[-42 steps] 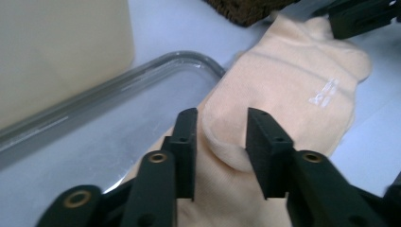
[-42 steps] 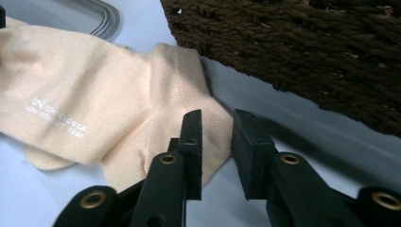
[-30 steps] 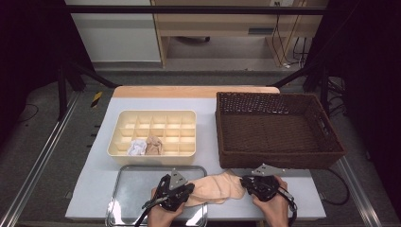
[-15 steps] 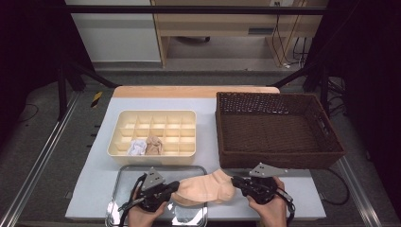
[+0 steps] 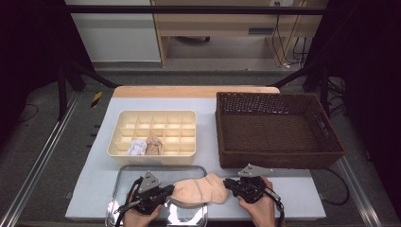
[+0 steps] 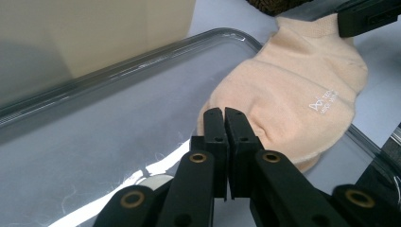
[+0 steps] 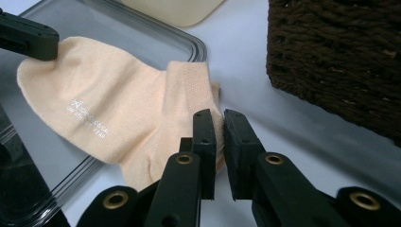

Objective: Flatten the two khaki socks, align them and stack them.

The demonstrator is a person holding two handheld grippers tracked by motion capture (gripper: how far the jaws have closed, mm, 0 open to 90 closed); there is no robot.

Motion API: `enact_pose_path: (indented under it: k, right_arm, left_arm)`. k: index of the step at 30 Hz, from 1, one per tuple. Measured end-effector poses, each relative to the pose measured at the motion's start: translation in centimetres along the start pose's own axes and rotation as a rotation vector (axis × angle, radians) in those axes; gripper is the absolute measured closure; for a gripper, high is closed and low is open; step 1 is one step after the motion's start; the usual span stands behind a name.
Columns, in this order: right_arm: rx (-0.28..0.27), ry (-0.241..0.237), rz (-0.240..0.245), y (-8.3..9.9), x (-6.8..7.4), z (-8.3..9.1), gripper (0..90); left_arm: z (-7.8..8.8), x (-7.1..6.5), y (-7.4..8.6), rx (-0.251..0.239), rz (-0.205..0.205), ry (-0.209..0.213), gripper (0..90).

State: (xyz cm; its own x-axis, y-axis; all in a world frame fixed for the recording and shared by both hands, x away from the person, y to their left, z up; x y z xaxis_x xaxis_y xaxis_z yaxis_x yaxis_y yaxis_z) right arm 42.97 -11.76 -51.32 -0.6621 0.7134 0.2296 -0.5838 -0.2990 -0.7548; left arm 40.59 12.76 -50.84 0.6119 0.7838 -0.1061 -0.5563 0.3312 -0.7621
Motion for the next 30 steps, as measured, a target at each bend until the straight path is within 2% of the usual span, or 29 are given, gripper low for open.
enact_pose_path:
  k: [3, 5, 8, 11, 16, 21, 25, 28, 30]
  right_arm:
    - [0.022, -0.002, -0.004, 0.4, 0.1, -0.6, 82.8]
    - [0.032, -0.002, -0.003, 0.6, 0.1, -0.9, 79.9]
    - [0.014, -0.004, -0.006, 0.6, 0.0, -0.7, 75.5]
    - [-0.019, -0.005, -0.031, 0.5, -0.4, -0.1, 73.4]
    - [0.008, -0.001, -0.045, 1.2, -0.6, -0.8, 69.6]
    - [0.005, -0.015, -0.024, 1.4, 0.0, -1.3, 67.3]
    - [-0.002, -0.004, 0.016, 1.6, 0.9, -1.6, 77.1]
    - [0.006, 0.007, 0.026, 1.6, 1.1, -1.6, 83.0]
    - [0.018, 0.007, 0.014, 1.5, 1.0, -1.5, 84.1]
  left_arm:
    - [-0.1, 0.1, 0.1, 0.0, -0.012, -0.025, 82.7]
    - [-0.1, 0.4, 0.1, -0.004, -0.018, -0.054, 72.1]
    - [-0.3, 0.7, 0.3, 0.001, -0.017, -0.065, 63.6]
    - [-0.7, 0.7, 0.5, 0.015, -0.015, -0.058, 61.0]
    - [-1.0, 0.4, 0.9, 0.034, -0.028, -0.056, 62.8]
    - [-1.0, 0.1, 1.0, 0.041, -0.025, -0.047, 71.3]
    - [-1.1, -0.3, 1.0, 0.045, -0.035, -0.049, 81.3]
    - [-1.0, -0.4, 1.0, 0.045, -0.045, -0.054, 86.2]
    - [-0.7, -0.1, 1.0, 0.043, -0.043, -0.059, 86.6]
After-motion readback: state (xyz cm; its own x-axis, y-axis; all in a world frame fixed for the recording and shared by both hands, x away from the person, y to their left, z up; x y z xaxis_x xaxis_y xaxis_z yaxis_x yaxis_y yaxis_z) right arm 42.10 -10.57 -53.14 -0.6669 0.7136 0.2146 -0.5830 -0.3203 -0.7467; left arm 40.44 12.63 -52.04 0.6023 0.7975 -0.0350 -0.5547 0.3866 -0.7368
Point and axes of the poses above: each handheld gripper's, and its own axes: z roughly backward along the jaws, y roughly out of its underside, x roughly to its left, the point moved 7 cm from there along -z, roughly forward along the jaws, and after that the axes turned 3 degrees about -y, right-handed, at the moved point
